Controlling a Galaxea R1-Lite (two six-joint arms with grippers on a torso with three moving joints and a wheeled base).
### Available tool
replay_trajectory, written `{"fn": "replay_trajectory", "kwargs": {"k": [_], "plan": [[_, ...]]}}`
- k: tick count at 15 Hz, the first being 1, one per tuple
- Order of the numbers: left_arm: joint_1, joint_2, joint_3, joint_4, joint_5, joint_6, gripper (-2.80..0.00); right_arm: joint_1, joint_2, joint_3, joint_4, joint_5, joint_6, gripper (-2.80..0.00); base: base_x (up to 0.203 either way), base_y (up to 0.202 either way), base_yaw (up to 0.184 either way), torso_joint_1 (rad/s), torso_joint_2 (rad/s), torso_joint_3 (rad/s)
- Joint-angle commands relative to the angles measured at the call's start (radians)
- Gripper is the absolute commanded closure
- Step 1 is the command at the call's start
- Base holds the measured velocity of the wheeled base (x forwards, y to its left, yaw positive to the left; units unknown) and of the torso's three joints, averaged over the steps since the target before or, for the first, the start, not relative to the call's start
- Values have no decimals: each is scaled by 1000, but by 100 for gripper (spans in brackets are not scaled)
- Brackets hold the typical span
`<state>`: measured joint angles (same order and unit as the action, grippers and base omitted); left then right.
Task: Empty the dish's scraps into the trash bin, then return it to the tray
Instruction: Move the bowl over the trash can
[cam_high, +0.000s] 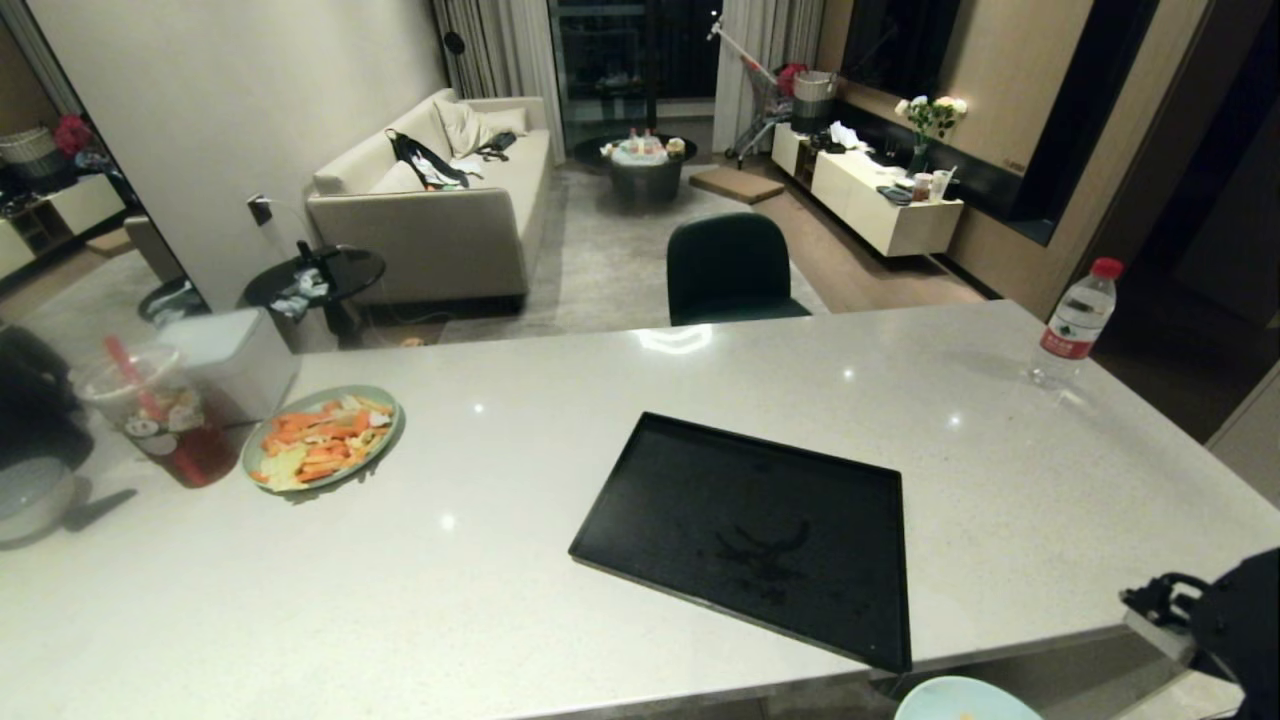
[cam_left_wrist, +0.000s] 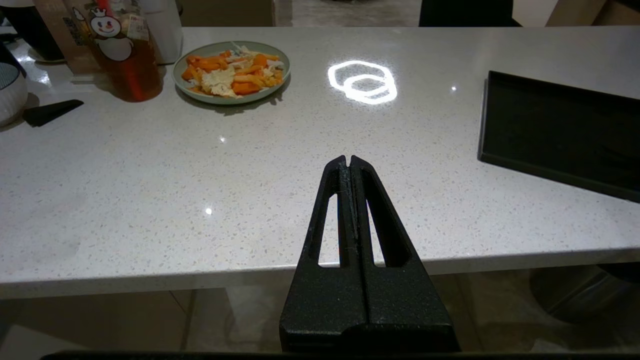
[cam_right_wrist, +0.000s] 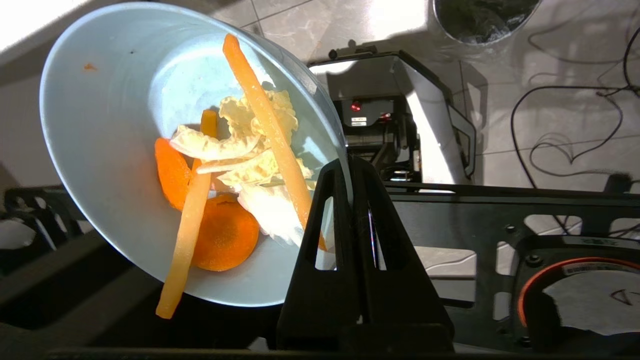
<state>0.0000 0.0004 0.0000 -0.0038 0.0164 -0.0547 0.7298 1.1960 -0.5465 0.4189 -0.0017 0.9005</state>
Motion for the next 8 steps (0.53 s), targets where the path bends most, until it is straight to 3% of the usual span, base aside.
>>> {"fn": "replay_trajectory", "kwargs": {"k": [1,8], "plan": [[0,1,0,-1,0,-1,0,-1,-35,26,0,0,-23,0,0,0,0,0,0,0],[0,1,0,-1,0,-1,0,-1,-93,115,-6,3,-37,0,0,0,0,0,0,0]]}}
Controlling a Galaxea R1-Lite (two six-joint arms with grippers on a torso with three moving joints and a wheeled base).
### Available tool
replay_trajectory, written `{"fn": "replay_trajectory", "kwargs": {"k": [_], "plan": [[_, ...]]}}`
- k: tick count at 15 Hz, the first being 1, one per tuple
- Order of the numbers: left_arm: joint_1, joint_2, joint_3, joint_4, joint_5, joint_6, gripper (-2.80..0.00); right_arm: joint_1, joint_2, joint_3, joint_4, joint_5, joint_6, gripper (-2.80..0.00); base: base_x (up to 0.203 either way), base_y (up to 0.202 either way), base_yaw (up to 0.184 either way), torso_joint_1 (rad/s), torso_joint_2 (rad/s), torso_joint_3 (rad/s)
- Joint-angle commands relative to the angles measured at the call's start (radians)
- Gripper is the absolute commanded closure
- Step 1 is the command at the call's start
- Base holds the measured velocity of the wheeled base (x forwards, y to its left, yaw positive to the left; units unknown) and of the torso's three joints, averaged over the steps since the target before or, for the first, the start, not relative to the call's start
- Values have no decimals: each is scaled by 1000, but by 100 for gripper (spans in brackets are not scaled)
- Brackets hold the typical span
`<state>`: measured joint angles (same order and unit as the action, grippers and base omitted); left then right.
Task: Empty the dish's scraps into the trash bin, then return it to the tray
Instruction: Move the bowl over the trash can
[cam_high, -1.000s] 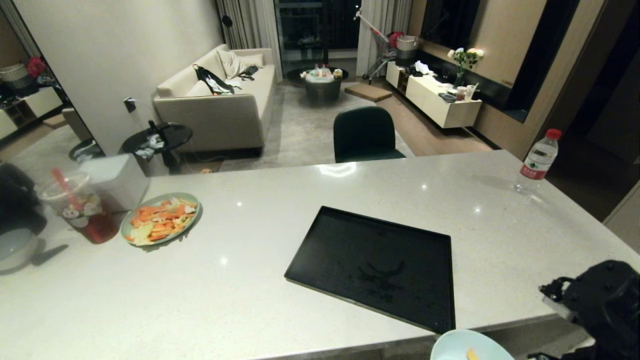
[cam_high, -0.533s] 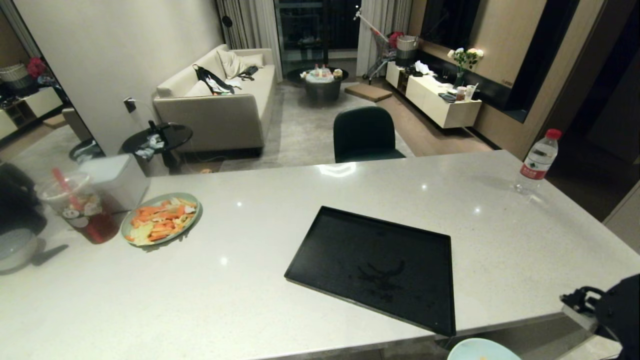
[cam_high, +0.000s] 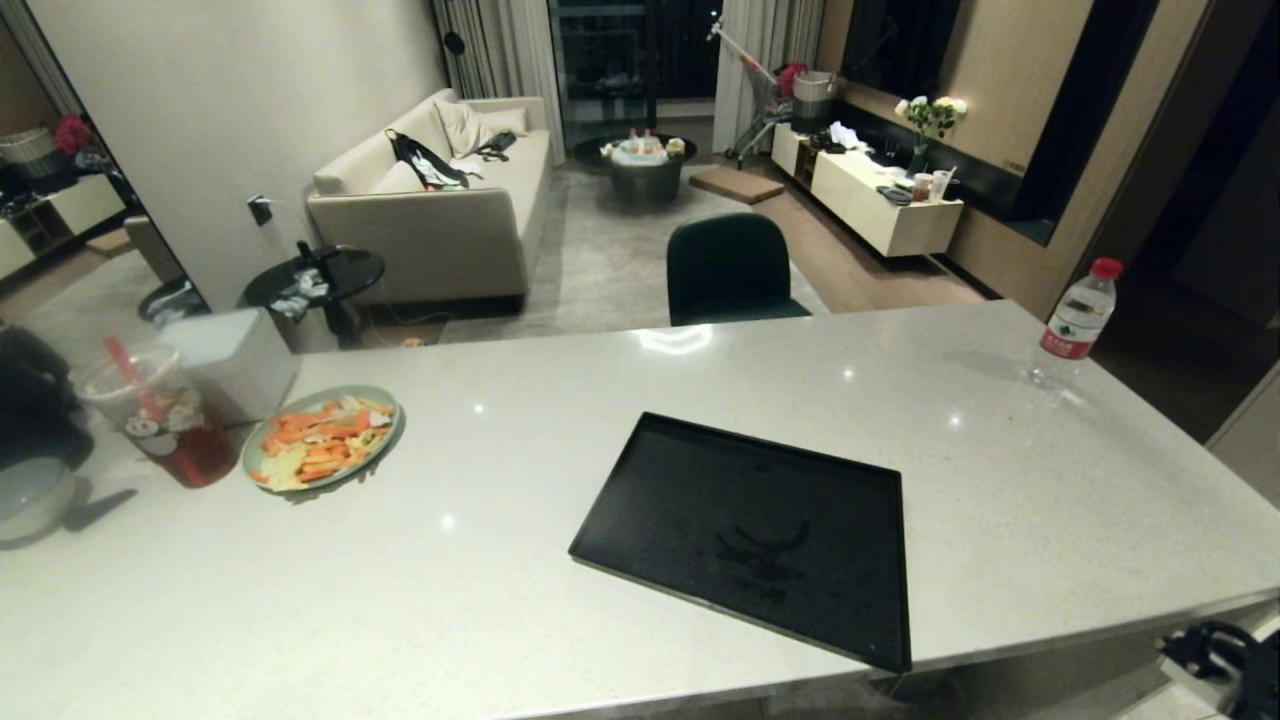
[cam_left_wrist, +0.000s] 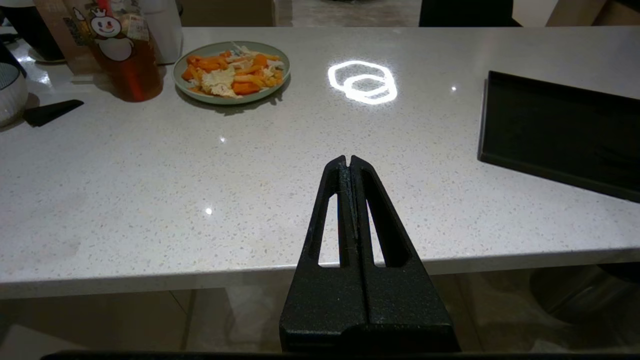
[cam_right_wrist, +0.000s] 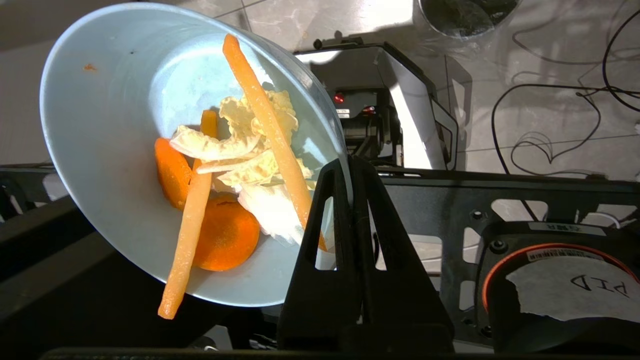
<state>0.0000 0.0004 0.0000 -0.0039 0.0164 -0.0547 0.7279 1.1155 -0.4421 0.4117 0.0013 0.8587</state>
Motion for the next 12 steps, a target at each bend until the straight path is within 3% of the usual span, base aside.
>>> {"fn": "replay_trajectory", "kwargs": {"k": [1,12], "plan": [[0,1,0,-1,0,-1,0,1,-13,7,2,0,5,0,0,0,0,0,0,0],[0,1,0,-1,0,-1,0,-13,47,-20,-2,0,12,0,0,0,0,0,0,0]]}}
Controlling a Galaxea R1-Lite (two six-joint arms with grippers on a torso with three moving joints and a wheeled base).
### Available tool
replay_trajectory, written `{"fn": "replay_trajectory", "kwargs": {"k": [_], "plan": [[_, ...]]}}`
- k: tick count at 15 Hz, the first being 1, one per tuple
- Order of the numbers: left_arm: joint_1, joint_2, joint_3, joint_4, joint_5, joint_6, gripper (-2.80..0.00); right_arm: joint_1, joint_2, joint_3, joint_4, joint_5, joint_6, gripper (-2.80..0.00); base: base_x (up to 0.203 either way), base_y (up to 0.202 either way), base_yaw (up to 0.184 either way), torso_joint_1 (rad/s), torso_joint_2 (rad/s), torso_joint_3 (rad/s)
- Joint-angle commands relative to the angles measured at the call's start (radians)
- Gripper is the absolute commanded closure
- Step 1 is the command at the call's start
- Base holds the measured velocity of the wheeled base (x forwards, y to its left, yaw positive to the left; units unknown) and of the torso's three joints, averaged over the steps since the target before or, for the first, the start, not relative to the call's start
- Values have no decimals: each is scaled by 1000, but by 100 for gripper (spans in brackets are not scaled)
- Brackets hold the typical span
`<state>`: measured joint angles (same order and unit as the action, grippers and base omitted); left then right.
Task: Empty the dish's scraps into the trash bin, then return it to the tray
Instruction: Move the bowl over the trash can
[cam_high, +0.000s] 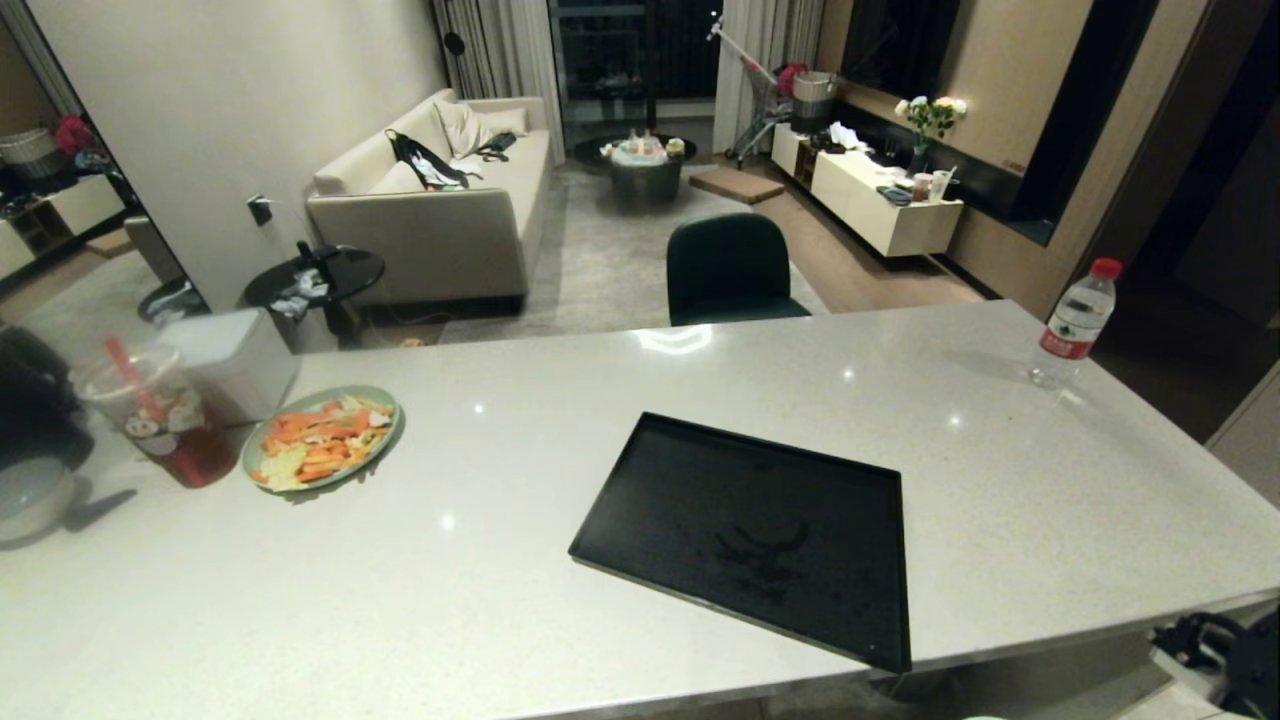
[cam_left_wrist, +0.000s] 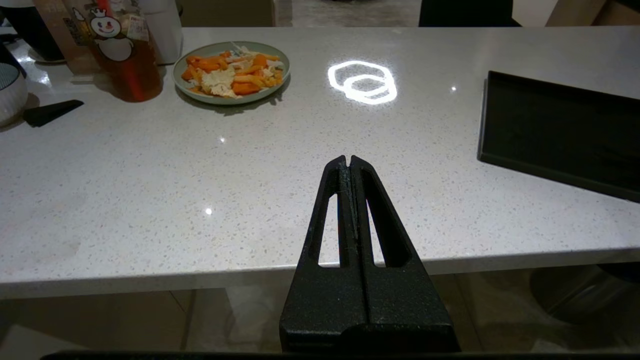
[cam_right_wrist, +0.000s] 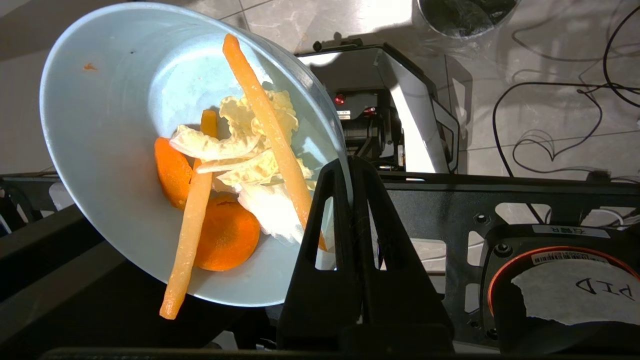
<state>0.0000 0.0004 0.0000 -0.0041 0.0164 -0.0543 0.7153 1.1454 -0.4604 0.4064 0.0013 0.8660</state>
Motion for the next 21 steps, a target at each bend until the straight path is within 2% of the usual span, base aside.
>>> {"fn": "replay_trajectory", "kwargs": {"k": [1,21], "plan": [[0,1,0,0,0,-1,0,-2,17,0,-2,2,6,0,0,0,0,0,0,0],[0,1,0,0,0,-1,0,-23,31,6,-20,5,4,0,0,0,0,-127,324,192]]}}
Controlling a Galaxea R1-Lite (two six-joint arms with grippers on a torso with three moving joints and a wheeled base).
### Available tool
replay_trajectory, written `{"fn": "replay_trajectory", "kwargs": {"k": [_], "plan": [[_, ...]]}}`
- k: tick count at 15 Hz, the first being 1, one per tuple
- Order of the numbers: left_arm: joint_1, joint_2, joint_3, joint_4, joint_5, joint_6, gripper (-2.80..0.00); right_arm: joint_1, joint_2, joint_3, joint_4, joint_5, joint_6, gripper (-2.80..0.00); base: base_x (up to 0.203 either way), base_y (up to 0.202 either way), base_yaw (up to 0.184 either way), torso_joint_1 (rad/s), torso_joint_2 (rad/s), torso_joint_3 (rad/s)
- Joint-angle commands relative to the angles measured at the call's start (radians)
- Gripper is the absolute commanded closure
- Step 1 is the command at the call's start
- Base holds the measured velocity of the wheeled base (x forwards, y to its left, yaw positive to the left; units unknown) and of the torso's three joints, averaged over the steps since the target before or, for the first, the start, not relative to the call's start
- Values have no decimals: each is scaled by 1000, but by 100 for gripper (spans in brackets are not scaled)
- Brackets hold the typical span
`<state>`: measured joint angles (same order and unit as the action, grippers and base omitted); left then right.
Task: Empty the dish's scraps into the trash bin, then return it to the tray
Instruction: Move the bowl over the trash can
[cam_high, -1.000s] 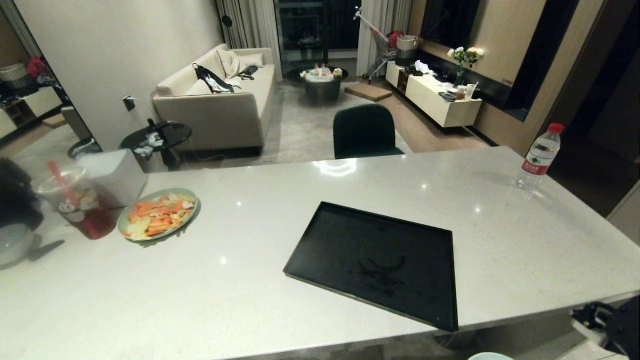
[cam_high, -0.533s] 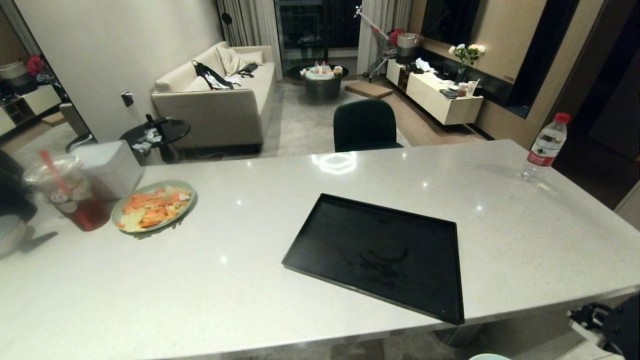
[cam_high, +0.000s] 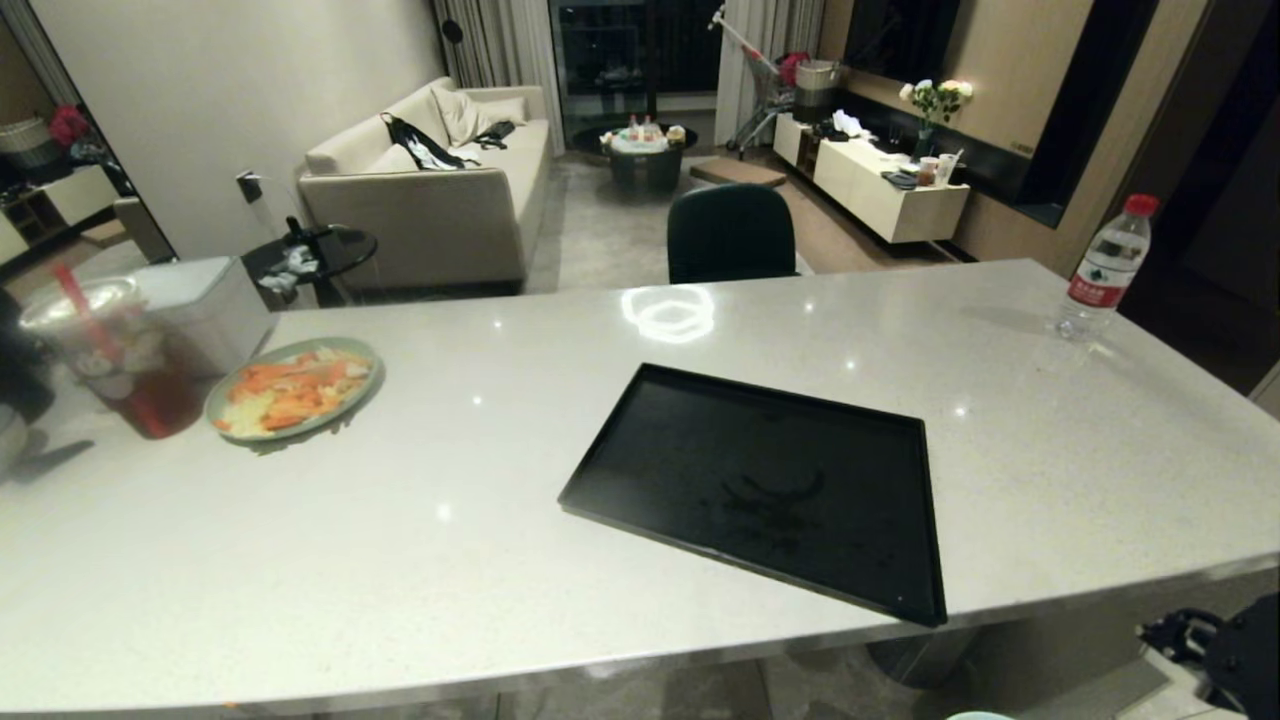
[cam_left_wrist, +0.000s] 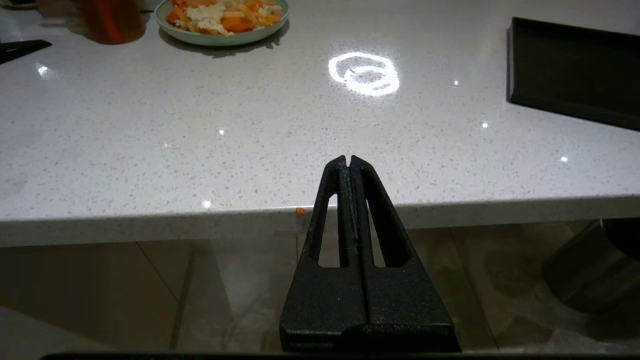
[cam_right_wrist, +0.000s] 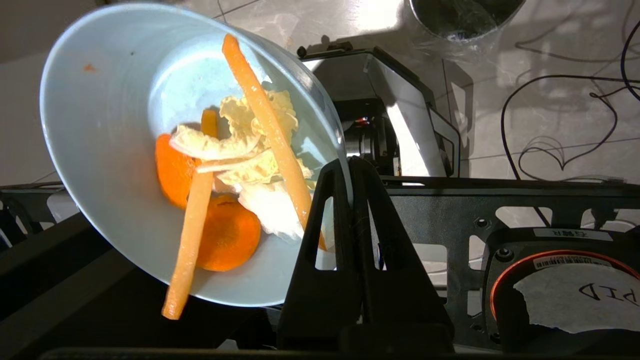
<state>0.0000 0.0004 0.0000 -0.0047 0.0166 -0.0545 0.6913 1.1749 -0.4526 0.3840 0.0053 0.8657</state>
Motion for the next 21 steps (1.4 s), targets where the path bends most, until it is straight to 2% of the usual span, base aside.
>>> {"fn": "replay_trajectory", "kwargs": {"k": [1,13,21], "plan": [[0,1,0,0,0,-1,0,1,3,-3,3,1,4,0,0,0,0,-139,389,239],[0,1,0,0,0,-1,0,2,25,-5,-22,4,1,0,0,0,0,-160,513,347],[0,1,0,0,0,-1,0,2,23,5,-25,4,2,0,0,0,0,-75,469,387]]}}
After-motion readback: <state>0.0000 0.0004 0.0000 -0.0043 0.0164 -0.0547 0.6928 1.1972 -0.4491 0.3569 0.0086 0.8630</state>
